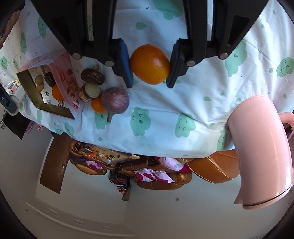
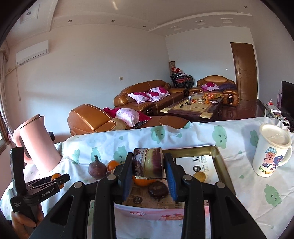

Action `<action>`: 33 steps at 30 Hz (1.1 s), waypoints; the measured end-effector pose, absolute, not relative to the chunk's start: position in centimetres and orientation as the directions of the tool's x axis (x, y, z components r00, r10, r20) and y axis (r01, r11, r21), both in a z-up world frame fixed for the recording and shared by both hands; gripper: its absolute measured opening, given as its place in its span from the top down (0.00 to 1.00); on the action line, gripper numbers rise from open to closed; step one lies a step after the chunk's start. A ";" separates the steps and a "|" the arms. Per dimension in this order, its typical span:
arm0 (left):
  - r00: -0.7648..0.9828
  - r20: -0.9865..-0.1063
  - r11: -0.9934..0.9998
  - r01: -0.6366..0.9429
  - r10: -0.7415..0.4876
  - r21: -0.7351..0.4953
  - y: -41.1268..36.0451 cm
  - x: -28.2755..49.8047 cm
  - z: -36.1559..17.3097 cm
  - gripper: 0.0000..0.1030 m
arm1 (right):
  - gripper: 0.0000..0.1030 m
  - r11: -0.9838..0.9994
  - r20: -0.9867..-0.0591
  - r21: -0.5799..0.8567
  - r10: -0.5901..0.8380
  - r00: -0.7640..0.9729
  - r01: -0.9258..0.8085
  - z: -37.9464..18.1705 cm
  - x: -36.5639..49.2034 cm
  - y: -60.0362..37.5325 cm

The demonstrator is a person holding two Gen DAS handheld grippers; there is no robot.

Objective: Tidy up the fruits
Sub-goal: 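Grasp the sugarcane piece with the right gripper while the left gripper grasps an orange, then lower the sugarcane piece and orange into the pink tin box with both grippers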

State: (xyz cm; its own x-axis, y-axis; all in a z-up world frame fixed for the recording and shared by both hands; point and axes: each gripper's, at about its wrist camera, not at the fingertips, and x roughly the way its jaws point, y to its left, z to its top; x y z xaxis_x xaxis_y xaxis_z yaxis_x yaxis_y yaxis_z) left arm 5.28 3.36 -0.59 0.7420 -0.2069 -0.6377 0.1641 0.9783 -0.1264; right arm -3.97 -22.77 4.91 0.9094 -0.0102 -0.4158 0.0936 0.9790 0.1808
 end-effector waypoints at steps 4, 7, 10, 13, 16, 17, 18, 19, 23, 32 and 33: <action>0.744 -0.626 0.972 0.201 -0.232 -0.122 0.9 4.9 0.0 0.62 | 0.66 0.967 -0.420 0.212 -0.042 0.907 0.143 5.0 -4.1 -25.7; 0.742 -0.618 0.964 0.238 -0.260 -0.119 -1.1 4.6 0.6 0.62 | 0.66 0.958 -0.420 0.221 -0.074 0.905 0.181 5.0 -4.3 -27.8; 0.743 -0.609 0.956 0.276 -0.277 -0.098 -3.4 4.5 1.1 0.62 | 0.66 0.947 -0.414 0.234 -0.108 0.904 0.220 5.2 -4.6 -30.1; 0.739 -0.605 0.947 0.310 -0.298 -0.088 -5.7 4.8 1.5 0.62 | 0.66 0.934 -0.415 0.253 -0.131 0.900 0.253 5.1 -4.8 -32.1; 0.729 -0.602 0.935 0.343 -0.326 -0.090 -8.1 4.9 1.7 0.62 | 0.66 0.927 -0.427 0.255 -0.146 0.892 0.273 4.8 -4.6 -33.4; 0.726 -0.601 0.930 0.355 -0.335 -0.090 -9.0 5.0 1.8 0.62 | 0.66 0.927 -0.431 0.256 -0.146 0.890 0.276 4.7 -4.4 -33.6; 0.722 -0.601 0.926 0.368 -0.344 -0.089 -9.9 5.0 1.9 0.62 | 0.66 0.927 -0.436 0.253 -0.146 0.888 0.277 4.6 -4.3 -33.8; 0.718 -0.600 0.921 0.379 -0.352 -0.086 -10.8 5.1 1.9 0.62 | 0.66 0.929 -0.441 0.248 -0.146 0.886 0.276 4.5 -4.1 -33.9; 0.703 -0.606 0.907 0.414 -0.372 -0.076 -14.3 5.4 2.0 0.62 | 0.66 0.935 -0.472 0.243 -0.118 0.874 0.258 3.8 -3.2 -33.9; 0.676 -0.648 0.900 0.434 -0.350 -0.034 -18.6 5.6 0.2 0.62 | 0.66 0.957 -0.545 0.239 -0.009 0.838 0.166 1.5 -0.5 -32.5; 0.677 -0.652 0.901 0.433 -0.342 -0.024 -18.8 5.6 0.0 0.62 | 0.66 0.957 -0.555 0.244 0.003 0.832 0.159 1.2 -0.2 -32.4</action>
State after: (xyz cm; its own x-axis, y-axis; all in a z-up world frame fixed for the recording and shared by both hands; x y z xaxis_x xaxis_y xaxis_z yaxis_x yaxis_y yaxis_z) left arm 5.64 -18.81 -0.04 0.6769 -0.3424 -0.6516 0.4326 0.9013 -0.0243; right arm -0.23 -32.42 1.18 0.8320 0.0034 -0.5548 0.1586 0.9568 0.2437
